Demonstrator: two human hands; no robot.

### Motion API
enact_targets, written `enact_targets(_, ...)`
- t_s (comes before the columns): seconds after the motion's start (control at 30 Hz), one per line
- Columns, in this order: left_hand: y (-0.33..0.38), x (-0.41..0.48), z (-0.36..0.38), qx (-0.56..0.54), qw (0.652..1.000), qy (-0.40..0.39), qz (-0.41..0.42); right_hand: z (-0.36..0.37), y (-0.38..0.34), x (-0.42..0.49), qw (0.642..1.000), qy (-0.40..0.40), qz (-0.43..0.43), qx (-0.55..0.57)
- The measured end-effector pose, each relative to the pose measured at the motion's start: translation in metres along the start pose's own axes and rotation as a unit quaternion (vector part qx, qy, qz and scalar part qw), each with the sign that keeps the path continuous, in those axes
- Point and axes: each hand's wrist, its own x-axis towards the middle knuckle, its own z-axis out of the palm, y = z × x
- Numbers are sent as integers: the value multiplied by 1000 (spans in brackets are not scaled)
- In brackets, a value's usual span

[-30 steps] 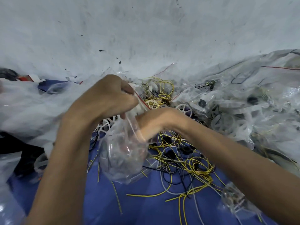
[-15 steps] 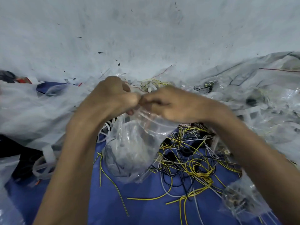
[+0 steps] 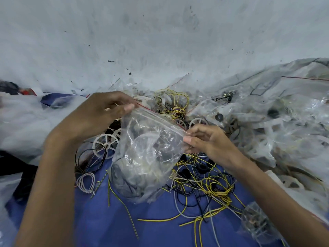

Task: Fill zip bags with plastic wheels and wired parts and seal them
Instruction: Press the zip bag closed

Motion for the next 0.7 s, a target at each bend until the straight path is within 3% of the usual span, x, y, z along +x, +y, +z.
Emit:
enact_targets(0.1,-9,1,0,-49,998,24,6,3,0,3,997,42,-42,43)
enact_targets(0.27,-16,2,-1,-113,987,99,-59,8,-17,12,990,113,-68,45)
enact_targets(0.4,-11,-1,-9,-166,977,130,-28,-1,-40,19,967,179,-164,75)
enact_targets(0.47,-12,-1,-2,-178,977,106,-50,3,-37,22,965,193,-131,118)
enact_targets(0.57,-19,-1,9,-153,982,56,-100,11,-20,21,983,143,-3,115)
enact_targets(0.7,-15,2,6,-156,982,59,-86,3,-20,19,986,149,-17,76)
